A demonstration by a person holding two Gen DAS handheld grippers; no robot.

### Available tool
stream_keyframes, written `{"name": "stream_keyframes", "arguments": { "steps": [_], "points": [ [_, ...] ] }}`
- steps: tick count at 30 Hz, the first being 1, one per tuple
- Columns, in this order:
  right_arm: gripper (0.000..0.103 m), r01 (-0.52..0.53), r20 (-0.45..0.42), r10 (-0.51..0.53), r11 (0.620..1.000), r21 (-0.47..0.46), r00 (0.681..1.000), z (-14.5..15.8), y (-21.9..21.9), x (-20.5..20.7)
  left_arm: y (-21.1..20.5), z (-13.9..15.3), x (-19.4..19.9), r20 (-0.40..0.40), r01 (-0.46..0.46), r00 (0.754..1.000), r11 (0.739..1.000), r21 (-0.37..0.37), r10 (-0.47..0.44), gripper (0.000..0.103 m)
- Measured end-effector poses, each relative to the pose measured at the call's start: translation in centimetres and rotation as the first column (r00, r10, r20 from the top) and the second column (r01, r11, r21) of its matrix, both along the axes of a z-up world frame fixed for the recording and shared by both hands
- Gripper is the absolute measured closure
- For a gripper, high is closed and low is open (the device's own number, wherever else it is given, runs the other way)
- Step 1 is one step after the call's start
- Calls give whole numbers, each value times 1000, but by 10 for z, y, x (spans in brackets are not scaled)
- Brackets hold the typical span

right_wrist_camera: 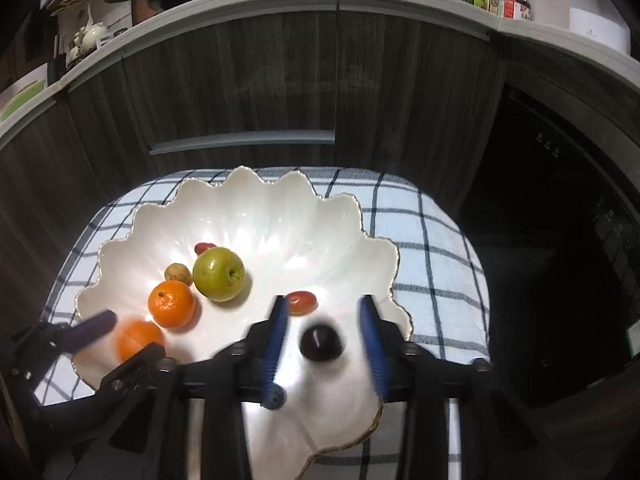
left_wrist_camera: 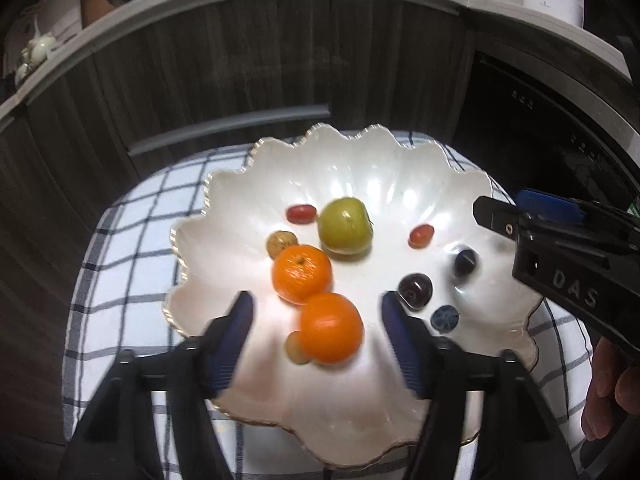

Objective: Organize fruits

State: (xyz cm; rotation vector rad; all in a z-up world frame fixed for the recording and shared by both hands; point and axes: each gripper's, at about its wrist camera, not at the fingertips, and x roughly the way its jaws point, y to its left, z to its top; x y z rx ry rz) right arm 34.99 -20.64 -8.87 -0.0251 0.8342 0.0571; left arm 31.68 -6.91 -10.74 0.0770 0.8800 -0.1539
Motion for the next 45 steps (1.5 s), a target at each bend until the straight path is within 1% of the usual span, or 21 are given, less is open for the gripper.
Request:
{"name": "stream_keyframes", "arguments": {
  "steps": [1, 2, 4, 8, 9, 18, 22, 28, 34, 37, 45],
  "points": [
    [43, 4, 14, -4, 1000, 0, 1000, 3, 0, -2, 1, 2, -1, 4, -4, 1000, 1000, -1, 4, 30],
    [37, 8, 24, -8, 1000, -1, 1000, 5, 0, -4, 3, 5, -2, 7, -8, 1000, 1000, -3, 8, 30],
    [31, 17, 40, -17, 1000, -4, 999, 9, 0, -7, 5, 7, -3, 11, -16, 1000, 1000, 1, 16, 26],
    [28, 32, 55, -31, 999, -19, 998, 16, 0, -12, 11, 14, -7, 31, -38, 999, 999, 1, 38, 9],
    [28, 40, 60, -39, 999, -26, 997, 18, -1, -13, 12, 16, -9, 39, -44, 998, 999, 3, 44, 7],
    [26, 71, 89, -69, 997, -17, 994, 35, -2, -32, 18, 33, -28, 78, -60, 995, 998, 5, 59, 4],
    [26, 76, 110, -74, 997, -18, 991, 45, 0, -47, 19, 43, -40, 98, -58, 994, 998, 24, 55, 2],
    [26, 73, 147, -70, 997, -14, 987, 63, 5, -71, 28, 61, -62, 135, -71, 988, 997, 7, 70, 1],
    [26, 66, 184, -61, 998, -21, 981, 79, 12, -100, 37, 78, -91, 176, -94, 980, 996, -6, 94, 0],
    [19, 73, 202, -69, 997, -12, 977, 85, 14, -117, 40, 84, -109, 198, -109, 974, 994, 0, 107, 0],
    [18, 75, 233, -70, 997, -15, 970, 94, 17, -157, 50, 90, -153, 225, -134, 965, 991, -23, 136, 0]
  ]
}}
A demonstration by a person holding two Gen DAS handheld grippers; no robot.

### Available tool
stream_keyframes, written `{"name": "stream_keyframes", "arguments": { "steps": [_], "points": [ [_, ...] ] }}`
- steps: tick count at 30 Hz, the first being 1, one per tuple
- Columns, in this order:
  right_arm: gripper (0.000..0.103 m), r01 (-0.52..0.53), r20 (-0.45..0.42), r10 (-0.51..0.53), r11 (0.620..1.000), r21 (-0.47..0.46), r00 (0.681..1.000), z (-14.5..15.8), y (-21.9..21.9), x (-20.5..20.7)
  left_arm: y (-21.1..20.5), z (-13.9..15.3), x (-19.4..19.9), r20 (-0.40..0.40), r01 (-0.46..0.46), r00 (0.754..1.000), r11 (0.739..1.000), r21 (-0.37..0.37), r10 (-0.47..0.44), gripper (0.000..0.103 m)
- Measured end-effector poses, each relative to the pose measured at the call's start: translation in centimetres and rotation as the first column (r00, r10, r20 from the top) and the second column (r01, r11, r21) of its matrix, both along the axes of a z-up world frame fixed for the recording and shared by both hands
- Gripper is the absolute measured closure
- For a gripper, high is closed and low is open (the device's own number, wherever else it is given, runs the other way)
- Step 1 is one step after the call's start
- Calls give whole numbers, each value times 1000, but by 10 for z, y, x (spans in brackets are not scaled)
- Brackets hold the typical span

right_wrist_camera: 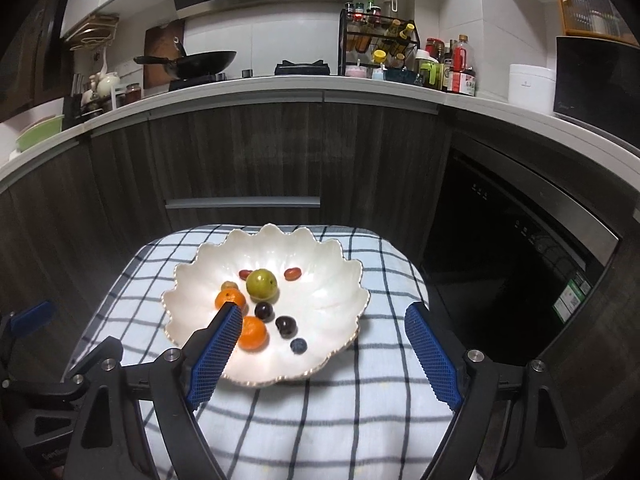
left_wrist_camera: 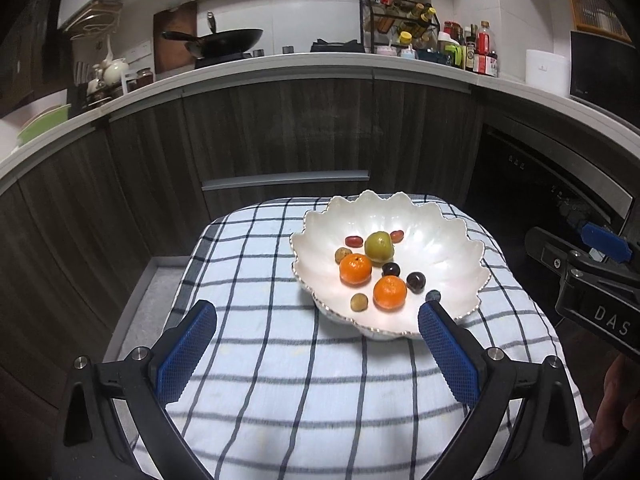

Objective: Organize fruits

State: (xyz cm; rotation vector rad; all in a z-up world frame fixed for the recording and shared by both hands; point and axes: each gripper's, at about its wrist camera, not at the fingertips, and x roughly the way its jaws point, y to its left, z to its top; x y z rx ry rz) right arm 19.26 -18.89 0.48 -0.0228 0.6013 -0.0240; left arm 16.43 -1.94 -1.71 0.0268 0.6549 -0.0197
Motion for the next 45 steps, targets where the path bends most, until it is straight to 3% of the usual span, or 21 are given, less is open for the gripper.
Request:
{"name": "stream_keyframes", "arguments": {
  "steps": [19, 45],
  "points": [
    [18, 55, 44, -56, 998, 20, 997, 0, -1, -73, 25, -2, -74, 40, -101, 994, 995, -16, 102, 0],
    [18, 44, 66, -46, 999, 29, 997, -12, 2, -121, 35, -6, -112, 77, -112, 990, 993, -31, 114, 0]
  ]
}}
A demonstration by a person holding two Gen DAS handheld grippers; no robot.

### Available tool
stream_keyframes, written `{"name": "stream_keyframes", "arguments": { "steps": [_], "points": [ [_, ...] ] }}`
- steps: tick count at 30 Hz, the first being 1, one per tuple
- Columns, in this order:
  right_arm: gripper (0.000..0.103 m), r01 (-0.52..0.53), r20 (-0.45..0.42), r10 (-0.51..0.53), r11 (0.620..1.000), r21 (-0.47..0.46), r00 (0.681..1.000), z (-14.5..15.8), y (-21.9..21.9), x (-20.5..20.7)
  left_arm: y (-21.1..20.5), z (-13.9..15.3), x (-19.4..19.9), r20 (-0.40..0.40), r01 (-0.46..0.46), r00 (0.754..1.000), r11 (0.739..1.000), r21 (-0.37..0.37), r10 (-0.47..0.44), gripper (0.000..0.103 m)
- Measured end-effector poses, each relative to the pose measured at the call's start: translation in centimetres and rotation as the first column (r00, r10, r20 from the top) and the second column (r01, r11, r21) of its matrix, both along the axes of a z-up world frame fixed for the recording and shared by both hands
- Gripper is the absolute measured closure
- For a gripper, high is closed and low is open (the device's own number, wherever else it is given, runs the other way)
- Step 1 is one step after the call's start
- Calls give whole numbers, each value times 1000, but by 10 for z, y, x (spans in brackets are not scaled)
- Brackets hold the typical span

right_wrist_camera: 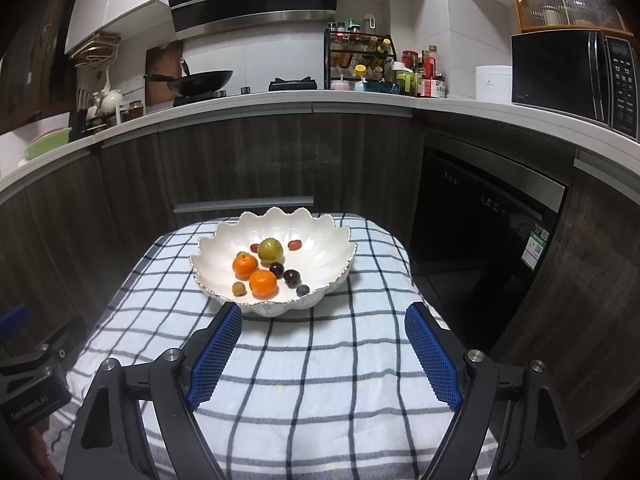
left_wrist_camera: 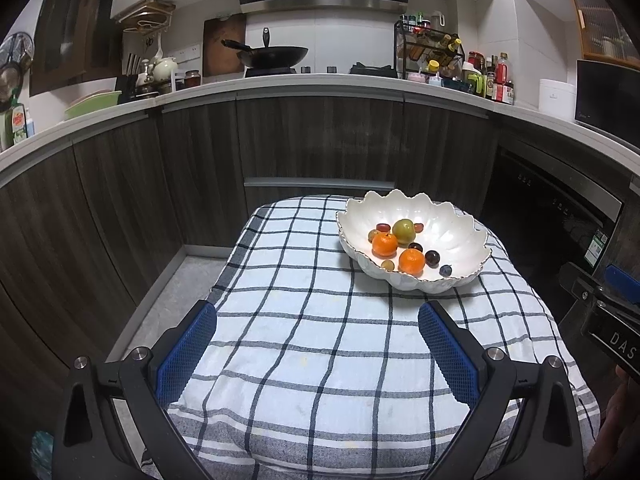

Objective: Organize fruits

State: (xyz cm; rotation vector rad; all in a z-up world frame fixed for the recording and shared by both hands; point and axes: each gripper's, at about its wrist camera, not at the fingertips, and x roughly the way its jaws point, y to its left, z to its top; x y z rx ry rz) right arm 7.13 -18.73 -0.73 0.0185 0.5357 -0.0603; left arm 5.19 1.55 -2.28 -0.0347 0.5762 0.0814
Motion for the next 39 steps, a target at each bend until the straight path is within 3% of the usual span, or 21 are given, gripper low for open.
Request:
{"name": "stream_keyframes", "arguments": {
  "steps": [39],
  "points": [
    [18, 9, -14, -9, 1000, 13, 1000, -1, -3, -2, -2, 1, -1, -6, 9, 1000, 1000, -1, -9, 0]
  ]
}}
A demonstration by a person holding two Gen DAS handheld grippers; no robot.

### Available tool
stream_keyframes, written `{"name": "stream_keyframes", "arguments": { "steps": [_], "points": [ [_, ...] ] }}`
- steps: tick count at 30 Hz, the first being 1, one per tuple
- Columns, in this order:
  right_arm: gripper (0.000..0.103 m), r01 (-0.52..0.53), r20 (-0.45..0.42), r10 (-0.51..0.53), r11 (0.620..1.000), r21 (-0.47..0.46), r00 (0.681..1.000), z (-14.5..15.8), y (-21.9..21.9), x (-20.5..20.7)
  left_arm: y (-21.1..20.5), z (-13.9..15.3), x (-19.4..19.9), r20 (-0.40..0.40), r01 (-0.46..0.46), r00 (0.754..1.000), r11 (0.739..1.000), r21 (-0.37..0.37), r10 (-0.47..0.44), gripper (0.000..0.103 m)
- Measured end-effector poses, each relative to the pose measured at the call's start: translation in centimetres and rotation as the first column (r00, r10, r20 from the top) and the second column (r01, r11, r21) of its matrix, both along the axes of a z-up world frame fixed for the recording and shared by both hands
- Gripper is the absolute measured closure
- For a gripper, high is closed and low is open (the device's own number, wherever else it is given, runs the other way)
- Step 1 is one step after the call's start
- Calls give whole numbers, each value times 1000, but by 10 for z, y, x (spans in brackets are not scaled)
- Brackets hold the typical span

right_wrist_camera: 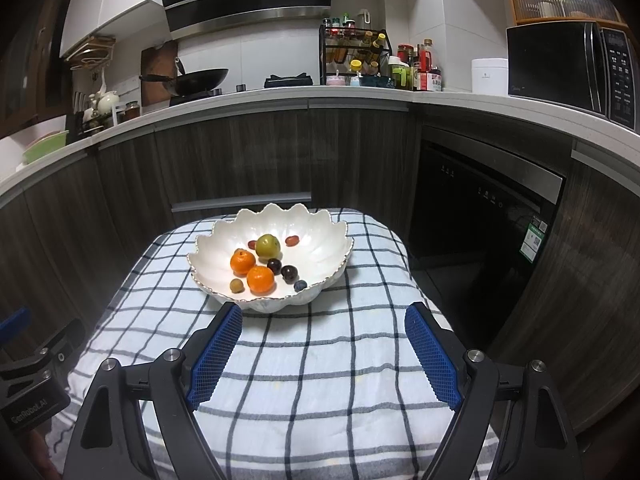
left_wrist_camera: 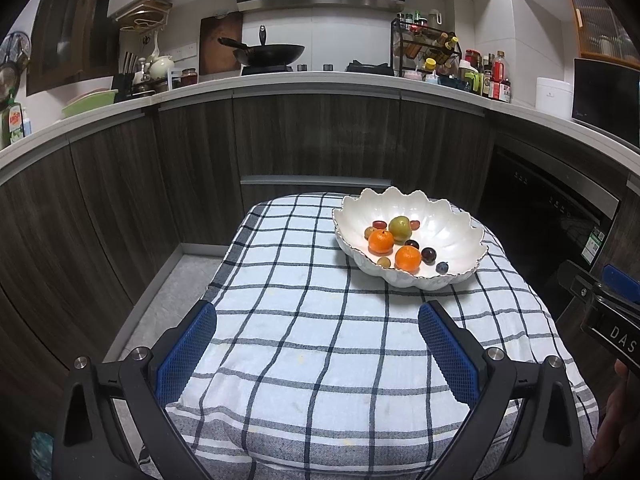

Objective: Organize fruits

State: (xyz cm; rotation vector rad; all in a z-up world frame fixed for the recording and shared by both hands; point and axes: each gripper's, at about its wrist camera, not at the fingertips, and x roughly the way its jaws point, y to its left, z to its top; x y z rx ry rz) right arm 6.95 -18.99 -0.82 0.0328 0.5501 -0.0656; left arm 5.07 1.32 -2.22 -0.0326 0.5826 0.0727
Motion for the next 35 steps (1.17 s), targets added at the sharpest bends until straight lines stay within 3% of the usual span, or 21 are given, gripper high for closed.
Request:
{"name": "stream_keyframes", "arguments": {
  "steps": [35],
  "points": [
    [18, 1, 0, -1, 1000, -5, 1000, 2, 0, 0, 0, -1, 0, 0, 9, 1000, 1000, 0, -9, 0]
  ]
}}
